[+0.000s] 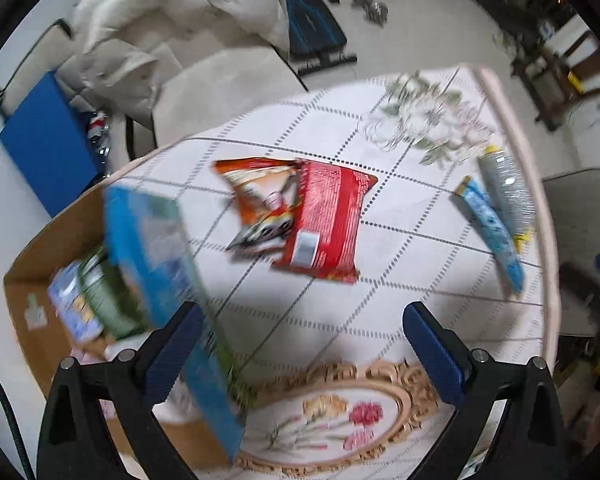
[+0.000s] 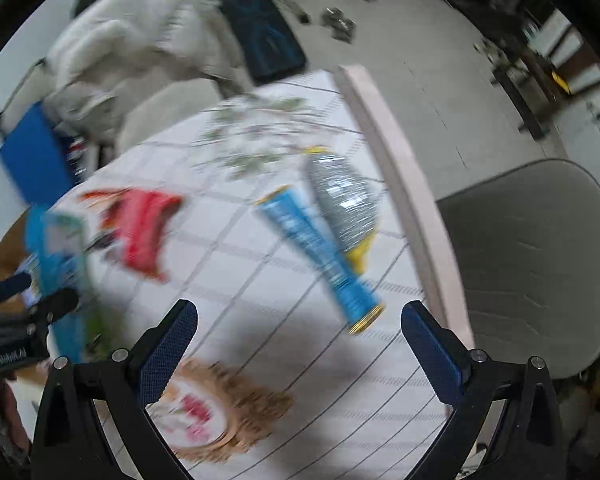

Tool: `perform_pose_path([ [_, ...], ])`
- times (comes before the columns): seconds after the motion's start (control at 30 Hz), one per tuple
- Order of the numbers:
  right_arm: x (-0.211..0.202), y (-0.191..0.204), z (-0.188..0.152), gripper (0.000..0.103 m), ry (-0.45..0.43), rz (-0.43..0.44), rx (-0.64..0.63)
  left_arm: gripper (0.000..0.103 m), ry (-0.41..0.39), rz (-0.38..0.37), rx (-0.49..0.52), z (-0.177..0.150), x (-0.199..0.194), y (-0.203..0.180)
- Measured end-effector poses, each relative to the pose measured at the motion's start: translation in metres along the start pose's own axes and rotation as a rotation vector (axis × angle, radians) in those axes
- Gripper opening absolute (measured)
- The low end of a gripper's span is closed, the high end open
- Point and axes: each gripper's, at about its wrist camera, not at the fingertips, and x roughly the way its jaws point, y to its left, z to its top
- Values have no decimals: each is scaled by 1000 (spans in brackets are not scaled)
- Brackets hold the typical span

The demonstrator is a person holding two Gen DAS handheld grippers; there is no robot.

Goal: Organize soft objects
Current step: 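Grasp the red snack bag with the left tool while the right tool grasps the silver sponge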

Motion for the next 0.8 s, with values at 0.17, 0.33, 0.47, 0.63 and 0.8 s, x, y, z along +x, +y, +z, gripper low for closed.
perform_pose_path([
  [0.17,55,-32,44,102,78,-14,23,102,94,29,11,33,54,-11],
  [0.33,99,-42,68,97,145,-6,13,100,130,59,23,48,82,-18],
  [0.47,120,-43,79,86,177,0,4,91,129,91,18,52,90,-21],
  [0.63,146,-37,82,55,243,-16,-23,73,115,126,45,51,88,-22],
  [0.8,142,-37,74,49,223,-23,-2,61,113,88,21,41,80,-14],
])
